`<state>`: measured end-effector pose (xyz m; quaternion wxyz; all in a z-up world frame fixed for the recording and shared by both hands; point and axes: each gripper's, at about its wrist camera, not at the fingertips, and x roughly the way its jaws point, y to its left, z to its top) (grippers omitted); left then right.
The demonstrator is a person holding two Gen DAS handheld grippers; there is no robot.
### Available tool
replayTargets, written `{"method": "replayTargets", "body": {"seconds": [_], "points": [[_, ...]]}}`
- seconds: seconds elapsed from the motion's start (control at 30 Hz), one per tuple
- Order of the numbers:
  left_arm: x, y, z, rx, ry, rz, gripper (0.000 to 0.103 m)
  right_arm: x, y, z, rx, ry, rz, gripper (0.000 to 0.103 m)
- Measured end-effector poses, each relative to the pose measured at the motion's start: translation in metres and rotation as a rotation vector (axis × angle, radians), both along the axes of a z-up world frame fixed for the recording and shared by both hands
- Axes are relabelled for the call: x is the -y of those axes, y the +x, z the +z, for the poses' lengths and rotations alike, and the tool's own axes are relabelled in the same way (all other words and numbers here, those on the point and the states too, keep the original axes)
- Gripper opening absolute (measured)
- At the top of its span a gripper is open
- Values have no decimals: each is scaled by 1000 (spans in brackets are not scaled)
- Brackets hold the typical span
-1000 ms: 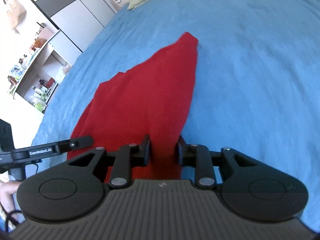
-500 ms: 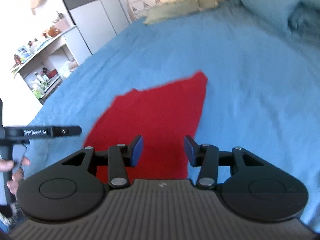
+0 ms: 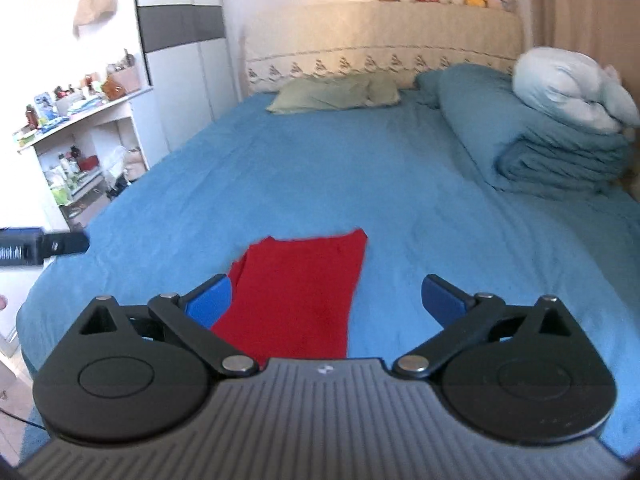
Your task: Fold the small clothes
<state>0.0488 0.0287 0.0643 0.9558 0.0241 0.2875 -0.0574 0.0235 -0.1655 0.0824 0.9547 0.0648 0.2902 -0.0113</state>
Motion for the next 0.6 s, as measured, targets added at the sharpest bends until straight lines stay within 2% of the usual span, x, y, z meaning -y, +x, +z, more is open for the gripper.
{"method": "replayTargets", "body": {"seconds": [0.13, 0.27, 0.4, 0.6], "points": [[3, -32, -15, -33, 31, 33, 103, -12, -35, 0, -58, -9, -79, 103], [7, -47, -35, -90, 32, 15, 103, -25, -60, -16, -115, -27, -99, 103], [8, -58, -46, -109, 49, 1, 103, -32, -73, -36, -172, -56, -107, 103], [11, -62, -50, -111, 48, -10, 103, -31, -82, -48, -193, -43, -127, 103]]}}
